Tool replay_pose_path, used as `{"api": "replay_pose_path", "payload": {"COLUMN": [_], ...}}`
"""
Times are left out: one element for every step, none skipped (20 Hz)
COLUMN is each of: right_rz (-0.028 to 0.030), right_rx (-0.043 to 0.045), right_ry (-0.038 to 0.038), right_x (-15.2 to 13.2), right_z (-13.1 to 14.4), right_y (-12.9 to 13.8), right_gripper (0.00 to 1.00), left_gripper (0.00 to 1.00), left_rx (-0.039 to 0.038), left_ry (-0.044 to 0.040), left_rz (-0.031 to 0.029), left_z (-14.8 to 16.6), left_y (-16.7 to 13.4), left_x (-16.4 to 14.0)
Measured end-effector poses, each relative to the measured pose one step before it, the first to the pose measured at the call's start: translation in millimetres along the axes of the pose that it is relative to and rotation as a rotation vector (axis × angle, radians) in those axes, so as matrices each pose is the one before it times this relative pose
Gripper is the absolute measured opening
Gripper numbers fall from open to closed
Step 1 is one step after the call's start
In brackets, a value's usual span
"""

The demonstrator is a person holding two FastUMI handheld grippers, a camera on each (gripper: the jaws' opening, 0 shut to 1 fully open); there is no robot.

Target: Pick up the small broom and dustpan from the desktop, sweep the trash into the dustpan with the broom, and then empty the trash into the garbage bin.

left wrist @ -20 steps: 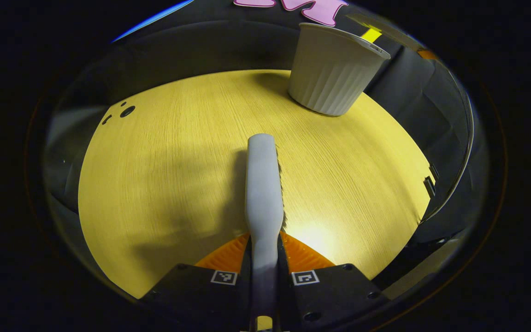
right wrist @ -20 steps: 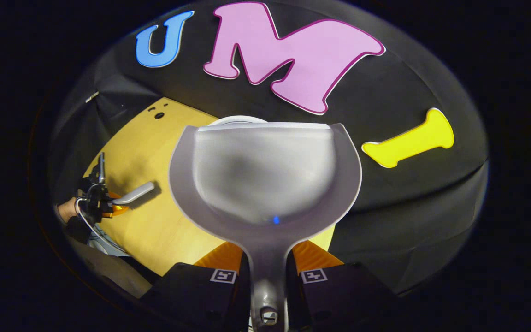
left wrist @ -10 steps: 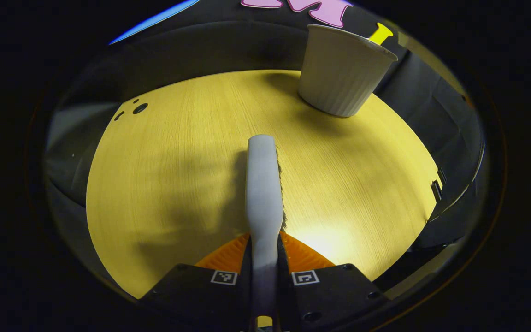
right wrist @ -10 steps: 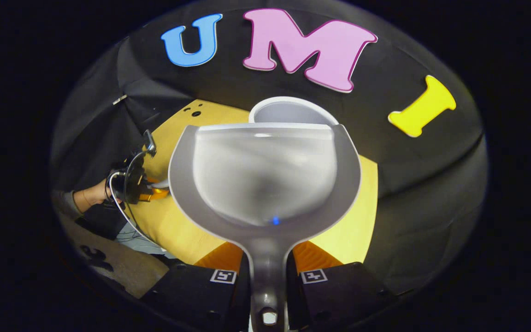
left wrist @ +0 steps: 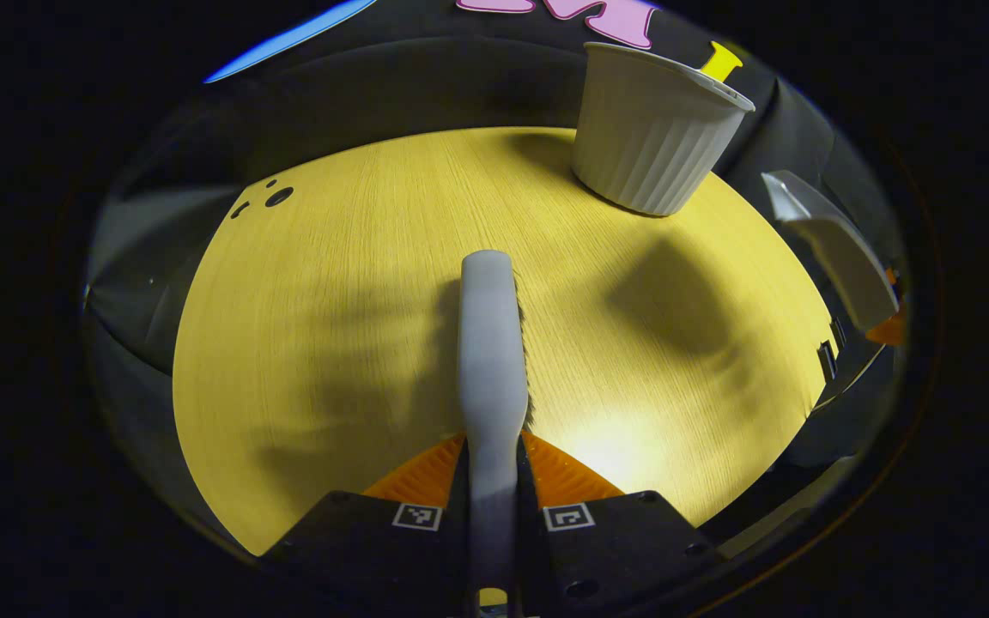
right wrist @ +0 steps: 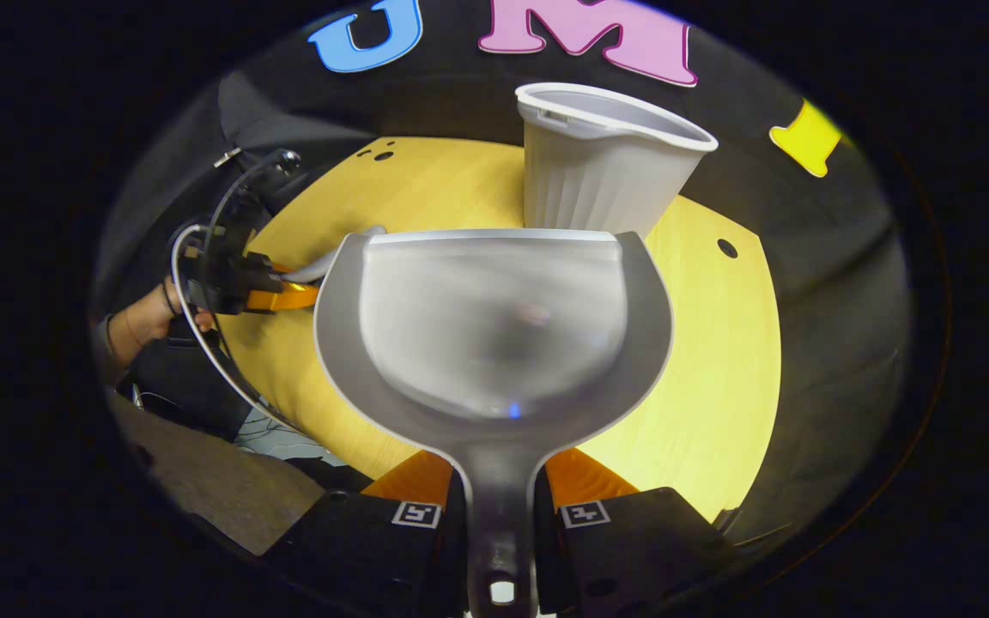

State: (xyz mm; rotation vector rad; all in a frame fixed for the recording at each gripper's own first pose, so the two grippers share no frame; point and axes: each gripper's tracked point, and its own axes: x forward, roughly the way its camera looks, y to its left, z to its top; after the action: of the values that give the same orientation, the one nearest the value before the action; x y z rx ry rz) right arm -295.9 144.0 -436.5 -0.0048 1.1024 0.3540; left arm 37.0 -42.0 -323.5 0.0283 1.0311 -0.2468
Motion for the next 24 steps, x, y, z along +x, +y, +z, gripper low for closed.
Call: {"api": "replay_pose_path", "payload": {"right_rz": [-0.00204, 0.00149, 0.00305, 0.00311, 0.00396, 0.00574, -0.00115, -0.00192, -0.00774, -0.00959, -0.00531, 0.00038, 0.00691, 0.00331, 0.00081, -0.00243, -0.00273, 0.00487, -0.00354, -0.00628, -0.00116, -0.00138, 0.00025, 0.0022], "right_rx": [0.01173, 0.01029, 0.0045, 0.00008, 0.00053, 0.00109, 0.00225, -0.00244, -0.00346, -0.00132, 0.00088, 0.00439, 0.00246, 0.00056, -0.00225, -0.00104, 0.00273, 0.00469, -0.00417, -0.00996, -0.00337, 0.00183, 0.00221, 0.0034], "right_ry": [0.00658, 0.00632, 0.00766, 0.0013, 0.00289, 0.00632, 0.00092, 0.00718, 0.0063, 0.00478, 0.00819, 0.00312, 0.01002, 0.00818, 0.01064, 0.00854, 0.00923, 0.01602, -0.00194, -0.01022, 0.00065, -0.00303, 0.00067, 0.00382], "right_x": [13.38, 12.28, 11.66, 10.16, 8.14, 7.08, 7.49, 6.09, 8.04, 6.23, 5.82, 2.2, 2.4, 3.0, 5.13, 2.71, 3.62, 3.78, 2.13, 1.84, -0.97, -0.83, 0.93, 0.84], "right_z": [-4.78, -3.81, -2.69, -1.37, -1.69, -1.05, -0.63, -1.58, -1.41, -1.13, -1.09, 0.73, -0.87, -1.39, -2.36, -0.55, -0.06, -2.07, 0.13, 2.59, -1.45, 0.07, 0.55, -0.6], "right_y": [4.41, 3.41, 3.8, 1.89, 1.84, 1.73, 0.83, -0.3, -2.44, -3.03, 0.26, 0.7, 1.31, -0.13, -1.15, 0.13, 2.32, 2.79, 1.77, -0.11, 1.15, 0.39, 1.35, 0.87], "right_gripper": [0.36, 0.36, 0.35, 0.36, 0.35, 0.36, 0.35, 0.35, 0.35, 0.35, 0.35, 0.35, 0.35, 0.35, 0.35, 0.36, 0.35, 0.35, 0.36, 0.36, 0.36, 0.36, 0.37, 0.37], "left_gripper": [0.28, 0.28, 0.28, 0.3, 0.3, 0.3, 0.31, 0.29, 0.28, 0.28, 0.28, 0.29, 0.29, 0.29, 0.29, 0.29, 0.29, 0.29, 0.29, 0.29, 0.29, 0.3, 0.3, 0.3], "left_rx": [0.00322, 0.00237, 0.00018, -0.00303, -0.00509, -0.00641, -0.00657, -0.0057, -0.00393, -0.00245, -0.00178, -0.00281, -0.00252, -0.00124, 0.00063, 0.00133, 0.00019, 0.0021, 0.00342, 0.00243, -0.00134, -0.00213, -0.00246, -0.00118], "left_ry": [-0.00094, 0.0005, -0.0016, 0.00106, -0.00142, 0.00056, -0.00094, 0.00045, 0.0, 0.00285, 0.00169, 0.00217, 0.00208, 0.00314, 0.00396, 0.00087, 0.0026, 0.00382, 0.0065, 0.00767, 0.00843, 0.00435, 0.00375, 0.0048], "left_rz": [0.00636, 0.00651, 0.00645, 0.00604, 0.00819, 0.0069, 0.00625, 0.00405, 0.00452, 0.00404, 0.00488, 0.00467, 0.00412, 0.00531, 0.00671, 0.00475, 0.00353, 0.00693, 0.01008, 0.00804, 0.00524, 0.0009, -0.00266, -0.005], "left_z": [-0.72, 0.15, -0.51, -0.5, 0.01, -0.2, -0.28, -0.12, -0.53, -0.67, 0.34, 0.14, 0.0, -1.39, -0.21, 0.41, -0.37, -0.31, -1.33, -0.92, -1.31, -0.7, -0.85, -0.48], "left_y": [0.55, -0.65, -0.46, -0.46, 0.21, -0.34, -0.45, -0.31, 0.36, -0.3, 0.09, -0.28, -0.26, -0.12, 0.51, -0.19, 0.52, 0.48, 0.65, 0.47, 0.12, -0.7, -0.72, -0.87], "left_x": [-0.85, -0.28, 0.58, -0.59, 0.1, 0.08, 0.11, 0.22, -0.07, 0.36, -0.06, -0.51, -0.71, 0.41, -0.3, -0.78, 0.09, -0.02, 0.03, -0.51, -0.22, 0.0, 1.24, 0.54]}}
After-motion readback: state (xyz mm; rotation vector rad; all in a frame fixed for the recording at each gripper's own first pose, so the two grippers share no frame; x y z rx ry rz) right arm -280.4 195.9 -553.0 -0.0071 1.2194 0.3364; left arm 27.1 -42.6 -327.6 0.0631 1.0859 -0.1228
